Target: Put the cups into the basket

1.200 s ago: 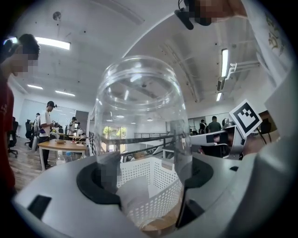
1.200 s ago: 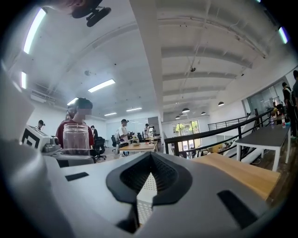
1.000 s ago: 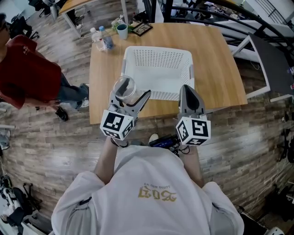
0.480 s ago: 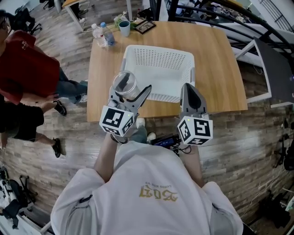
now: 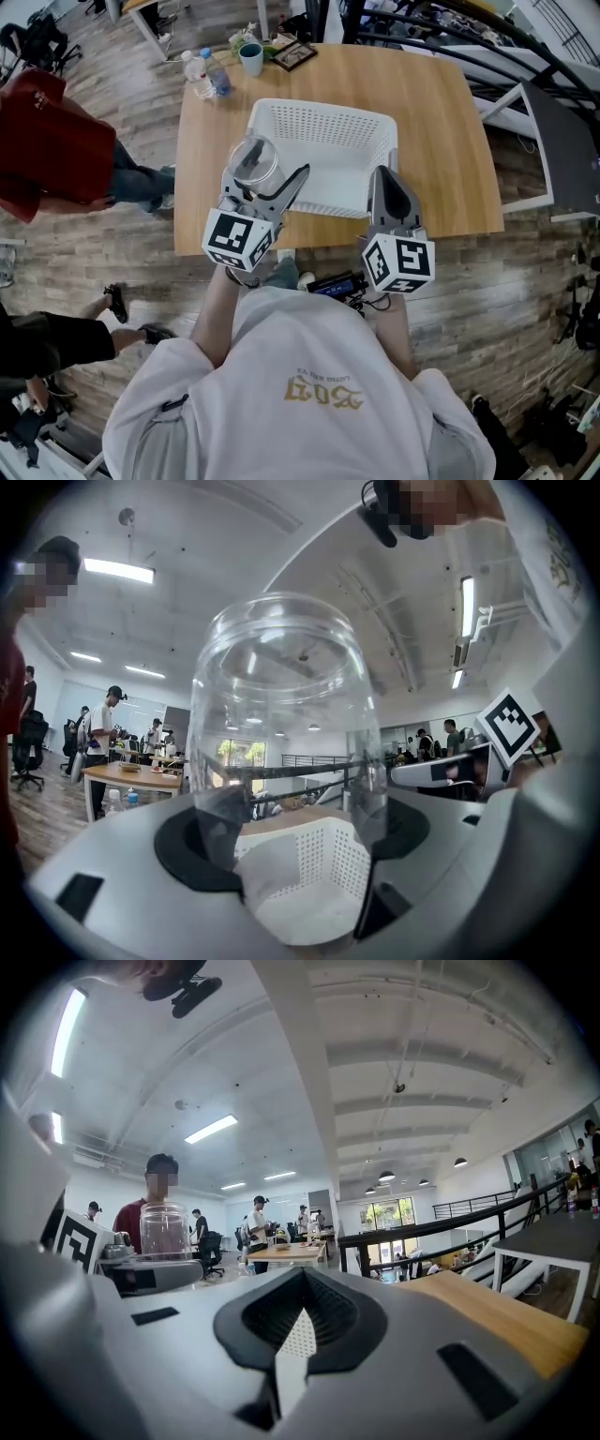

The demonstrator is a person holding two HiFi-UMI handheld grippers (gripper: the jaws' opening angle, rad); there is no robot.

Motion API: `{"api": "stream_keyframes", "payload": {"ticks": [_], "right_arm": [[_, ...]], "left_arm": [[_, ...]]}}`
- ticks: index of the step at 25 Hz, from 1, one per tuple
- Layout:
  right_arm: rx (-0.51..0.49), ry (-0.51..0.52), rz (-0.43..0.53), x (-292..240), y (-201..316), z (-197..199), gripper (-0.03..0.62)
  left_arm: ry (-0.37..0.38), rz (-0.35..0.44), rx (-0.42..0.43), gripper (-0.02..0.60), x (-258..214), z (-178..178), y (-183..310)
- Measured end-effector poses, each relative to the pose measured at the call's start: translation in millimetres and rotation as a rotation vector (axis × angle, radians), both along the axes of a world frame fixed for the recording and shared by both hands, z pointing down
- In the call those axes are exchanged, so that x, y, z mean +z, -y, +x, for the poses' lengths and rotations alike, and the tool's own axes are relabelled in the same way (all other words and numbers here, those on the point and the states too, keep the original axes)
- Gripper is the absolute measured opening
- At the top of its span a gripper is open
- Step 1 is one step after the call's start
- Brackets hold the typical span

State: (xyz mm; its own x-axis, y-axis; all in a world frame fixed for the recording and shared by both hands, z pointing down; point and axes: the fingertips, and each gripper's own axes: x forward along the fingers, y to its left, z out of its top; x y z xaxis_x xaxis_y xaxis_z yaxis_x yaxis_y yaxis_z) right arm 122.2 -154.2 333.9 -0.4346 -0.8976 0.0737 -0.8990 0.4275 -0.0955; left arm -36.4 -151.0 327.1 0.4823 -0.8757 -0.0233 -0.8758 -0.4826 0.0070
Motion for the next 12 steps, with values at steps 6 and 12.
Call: {"api": "stream_keyframes", "payload": {"ticks": [6, 12], "right_arm": [[-0.001, -0.006, -0.004, 0.9, 18.9, -7.8, 0.011], [0.012, -0.011, -0.021, 4.8, 36.2, -8.5, 0.011]], "left_arm": [[0.000, 0.003, 0.018, 0.350, 1.4, -1.6, 26.2], [0.008, 0.015, 0.045, 0.350, 6.2, 5.9, 51.4]]}}
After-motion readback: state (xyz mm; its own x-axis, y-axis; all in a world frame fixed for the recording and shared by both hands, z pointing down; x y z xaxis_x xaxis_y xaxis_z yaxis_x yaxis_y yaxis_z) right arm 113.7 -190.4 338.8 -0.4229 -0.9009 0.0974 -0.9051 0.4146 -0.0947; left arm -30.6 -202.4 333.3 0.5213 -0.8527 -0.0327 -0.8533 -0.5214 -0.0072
